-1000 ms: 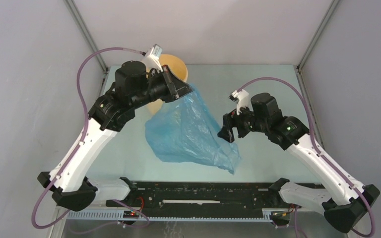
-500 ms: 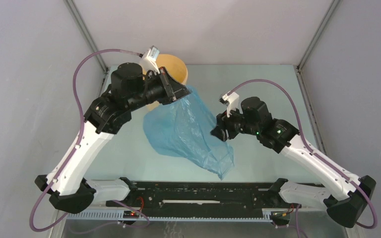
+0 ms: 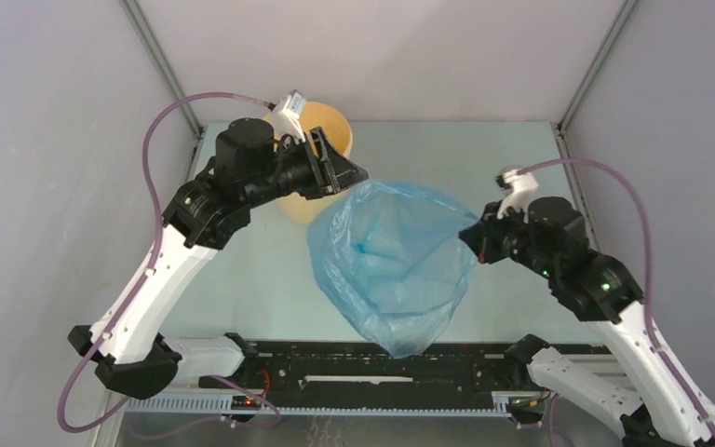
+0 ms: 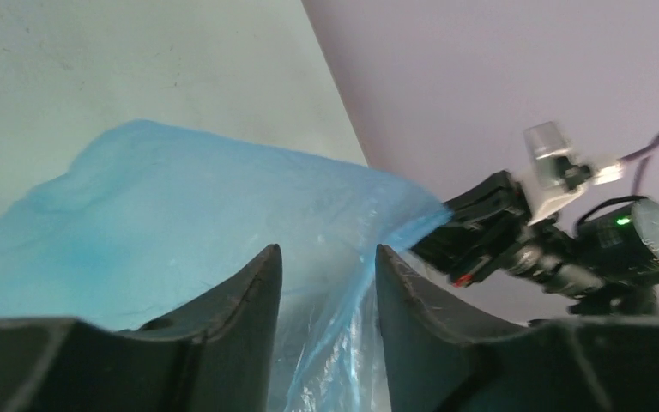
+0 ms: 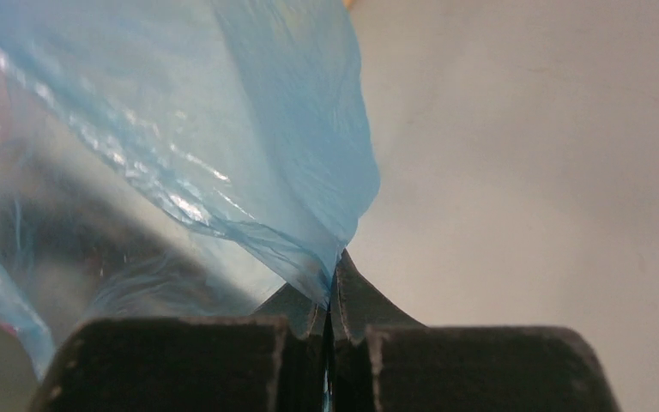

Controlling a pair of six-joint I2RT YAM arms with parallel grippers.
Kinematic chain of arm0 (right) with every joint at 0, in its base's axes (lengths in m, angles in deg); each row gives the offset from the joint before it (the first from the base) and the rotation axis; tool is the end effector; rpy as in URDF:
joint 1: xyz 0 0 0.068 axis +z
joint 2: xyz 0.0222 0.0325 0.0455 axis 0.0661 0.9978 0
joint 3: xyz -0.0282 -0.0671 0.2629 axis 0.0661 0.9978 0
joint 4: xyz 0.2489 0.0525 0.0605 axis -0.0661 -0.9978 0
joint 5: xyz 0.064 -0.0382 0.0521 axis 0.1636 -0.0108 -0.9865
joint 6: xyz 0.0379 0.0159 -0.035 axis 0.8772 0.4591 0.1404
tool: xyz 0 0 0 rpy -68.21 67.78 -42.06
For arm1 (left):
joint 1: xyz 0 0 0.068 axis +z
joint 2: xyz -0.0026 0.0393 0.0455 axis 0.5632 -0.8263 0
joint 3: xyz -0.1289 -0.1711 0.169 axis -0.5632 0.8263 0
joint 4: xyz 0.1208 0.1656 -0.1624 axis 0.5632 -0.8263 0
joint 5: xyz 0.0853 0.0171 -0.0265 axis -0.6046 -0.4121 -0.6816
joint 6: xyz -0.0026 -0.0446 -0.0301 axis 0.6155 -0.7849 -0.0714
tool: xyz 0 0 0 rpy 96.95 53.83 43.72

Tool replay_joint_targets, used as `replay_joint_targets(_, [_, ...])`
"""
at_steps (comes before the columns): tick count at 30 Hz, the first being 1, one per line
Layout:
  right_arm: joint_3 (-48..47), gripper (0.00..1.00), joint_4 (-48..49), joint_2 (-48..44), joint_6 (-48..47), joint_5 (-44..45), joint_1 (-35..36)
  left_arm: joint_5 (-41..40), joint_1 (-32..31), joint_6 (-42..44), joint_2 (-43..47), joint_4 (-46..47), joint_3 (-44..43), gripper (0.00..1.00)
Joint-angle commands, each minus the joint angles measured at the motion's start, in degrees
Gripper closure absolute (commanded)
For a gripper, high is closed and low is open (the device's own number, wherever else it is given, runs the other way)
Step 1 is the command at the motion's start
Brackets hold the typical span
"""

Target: Put the trash bags into the trash bin

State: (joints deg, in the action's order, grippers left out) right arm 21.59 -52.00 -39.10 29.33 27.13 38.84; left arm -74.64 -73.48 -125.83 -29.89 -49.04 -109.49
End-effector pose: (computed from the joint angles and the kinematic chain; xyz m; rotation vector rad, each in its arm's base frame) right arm 0.1217 0.0884 0.3875 -0.4301 2.0146 0.6031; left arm 0.1725 -0.1484 0.4909 0.0623 2.0179 -1.1190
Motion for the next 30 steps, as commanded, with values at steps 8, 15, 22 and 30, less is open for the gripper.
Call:
replay_joint_targets(8, [-16.43,1.00,-20.62,0.89,4.23,13.98,-5.50,-3.48,2.98,6.91,-0.65,-4.07,-5.24,0.08])
replay_joint_targets(15, [-19.55,1.00,-22.36,1.24,3.51,14.99,-6.06,-21.22,13.68,3.70,1.97,-8.54,0.35,0.07])
replay_joint_targets(22, [-23.79,1.00,-23.90,3.18,2.76,15.06,-7.17,-26.31,25.12,-4.98,-3.87,-13.92,1.19,0.14])
replay_joint_targets(30, [-28.34,1.00,-24.59,5.40,1.41,14.78,-8.88,-26.21,27.47,-6.90,-16.89,-14.62,-3.29,0.09])
